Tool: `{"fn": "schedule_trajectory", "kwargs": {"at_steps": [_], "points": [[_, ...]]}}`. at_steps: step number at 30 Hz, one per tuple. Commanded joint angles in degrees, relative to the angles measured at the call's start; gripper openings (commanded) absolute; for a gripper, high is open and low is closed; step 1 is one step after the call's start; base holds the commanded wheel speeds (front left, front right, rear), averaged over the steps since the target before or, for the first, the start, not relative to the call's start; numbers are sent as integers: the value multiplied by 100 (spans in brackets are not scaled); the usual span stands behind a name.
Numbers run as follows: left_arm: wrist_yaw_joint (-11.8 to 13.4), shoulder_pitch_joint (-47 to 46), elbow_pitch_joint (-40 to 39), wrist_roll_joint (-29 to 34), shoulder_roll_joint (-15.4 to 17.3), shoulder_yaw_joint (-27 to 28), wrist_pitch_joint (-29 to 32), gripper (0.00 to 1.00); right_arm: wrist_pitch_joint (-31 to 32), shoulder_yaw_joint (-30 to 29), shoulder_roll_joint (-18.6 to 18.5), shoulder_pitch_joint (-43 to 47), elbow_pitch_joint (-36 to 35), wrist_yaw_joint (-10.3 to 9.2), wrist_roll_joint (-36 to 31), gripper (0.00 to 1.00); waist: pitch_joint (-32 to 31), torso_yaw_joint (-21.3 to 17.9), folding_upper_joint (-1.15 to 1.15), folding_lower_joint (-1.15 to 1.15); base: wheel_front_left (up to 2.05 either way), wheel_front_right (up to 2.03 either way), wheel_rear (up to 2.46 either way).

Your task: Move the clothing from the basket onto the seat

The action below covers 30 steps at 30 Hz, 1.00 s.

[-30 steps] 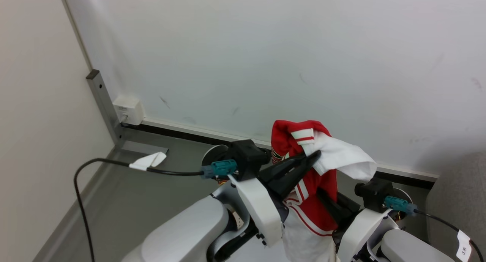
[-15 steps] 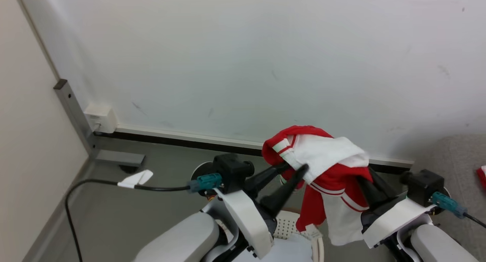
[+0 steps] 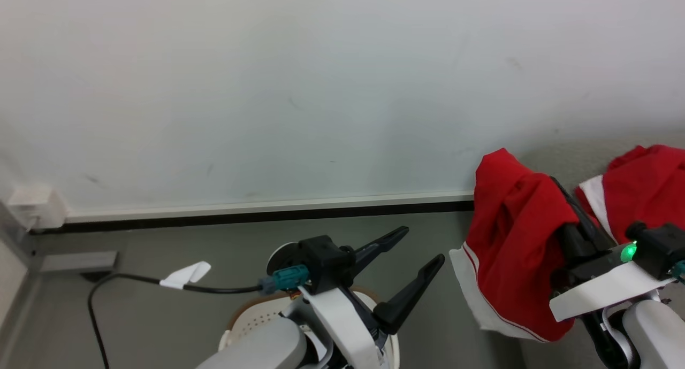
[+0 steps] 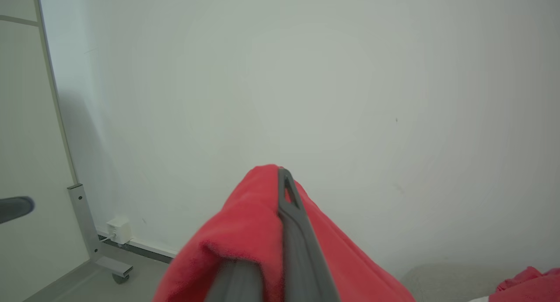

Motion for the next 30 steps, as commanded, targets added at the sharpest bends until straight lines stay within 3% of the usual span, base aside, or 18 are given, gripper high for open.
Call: {"fn": "schedule_trajectory", "kwargs": {"at_steps": [1, 10, 17, 23, 30], "points": [[17, 60, 2, 69, 39, 16, -67, 100, 0, -98, -49, 90, -107, -13, -65, 0, 79, -447, 0, 0, 0, 0, 0], [46, 81, 277, 260, 84, 13, -347, 100, 2, -443, -79, 426, -604, -13, 51, 0, 217, -1485, 0, 0, 0, 0, 0], [38, 109, 487, 282, 70, 62, -506, 100, 0, -575, -80, 605, -869, -13, 66, 0, 318, -2040, 0, 0, 0, 0, 0], [-17, 76, 613, 287, 16, 45, -543, 100, 1, -631, -125, 554, -929, -13, 28, 0, 430, -2231, 0, 0, 0, 0, 0], [-66, -132, 593, 365, 35, 13, -484, 100, 1, -957, -209, 267, -816, -13, 0, 0, 817, -2172, 0, 0, 0, 0, 0]]}}
